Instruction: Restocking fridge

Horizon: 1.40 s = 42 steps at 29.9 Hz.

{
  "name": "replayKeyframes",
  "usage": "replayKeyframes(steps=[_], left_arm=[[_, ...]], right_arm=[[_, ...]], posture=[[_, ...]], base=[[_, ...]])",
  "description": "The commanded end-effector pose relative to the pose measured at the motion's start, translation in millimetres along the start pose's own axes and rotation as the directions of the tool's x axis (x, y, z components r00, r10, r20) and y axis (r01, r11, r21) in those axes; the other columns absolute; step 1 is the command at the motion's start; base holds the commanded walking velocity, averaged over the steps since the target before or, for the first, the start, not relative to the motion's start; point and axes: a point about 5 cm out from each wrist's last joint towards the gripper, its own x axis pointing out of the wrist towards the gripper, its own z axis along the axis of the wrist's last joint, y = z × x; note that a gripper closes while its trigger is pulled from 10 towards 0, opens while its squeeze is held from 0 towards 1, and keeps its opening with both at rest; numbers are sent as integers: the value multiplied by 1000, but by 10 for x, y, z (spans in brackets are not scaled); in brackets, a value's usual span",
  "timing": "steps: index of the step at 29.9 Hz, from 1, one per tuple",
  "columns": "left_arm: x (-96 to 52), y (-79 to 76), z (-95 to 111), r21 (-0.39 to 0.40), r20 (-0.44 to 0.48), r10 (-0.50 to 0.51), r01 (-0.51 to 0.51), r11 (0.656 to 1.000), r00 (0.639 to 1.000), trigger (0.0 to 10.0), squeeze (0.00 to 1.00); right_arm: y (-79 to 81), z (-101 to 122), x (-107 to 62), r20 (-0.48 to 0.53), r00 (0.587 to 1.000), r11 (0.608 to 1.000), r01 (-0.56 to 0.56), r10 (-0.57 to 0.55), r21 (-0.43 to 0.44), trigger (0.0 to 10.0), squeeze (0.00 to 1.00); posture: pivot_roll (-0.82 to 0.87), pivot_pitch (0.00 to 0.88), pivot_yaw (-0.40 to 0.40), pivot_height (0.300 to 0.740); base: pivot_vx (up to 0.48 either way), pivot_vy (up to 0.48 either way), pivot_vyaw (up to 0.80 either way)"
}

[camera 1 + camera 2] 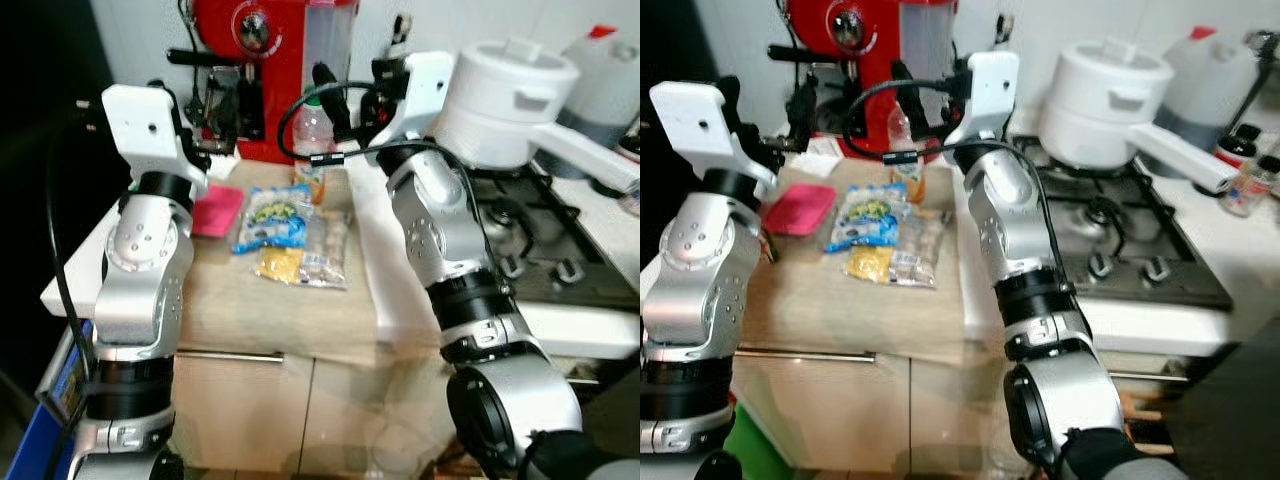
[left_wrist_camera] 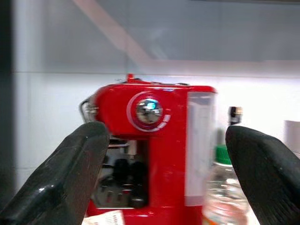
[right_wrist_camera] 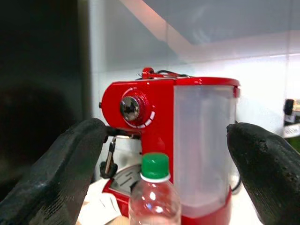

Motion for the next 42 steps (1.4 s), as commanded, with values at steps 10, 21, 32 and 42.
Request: replayKeyframes(steps=[10,21,32,42], left_arm=[[-42,-69,26,17,1,-43,43,999,999,10000,0],[-211,-57,-3,52,-37,-54,56,997,998,10000,0],[-659,-335,142,4,-80,-223,224,975,972,10000,0],[-601,-171,51,37,-113,-36,40,998,993,10000,0]], right_arm=[[-42,22,46,22,999,999,40,-39,-19,10000,0],[-105,82,-117,67,996,996,66,-62,-58,10000,0],[-373,-152,-1411,54,954,924,298,-294,-240,10000,0],[-270,-324,-1295,-53,966,950,236,-252,-205,10000,0]], posture=[[46,0,-39,740],[60,0,-71,740],[62,0,-65,740],[52,0,-53,740]], base=[[0,0,0],[0,0,0],[0,0,0],[65,64,0]])
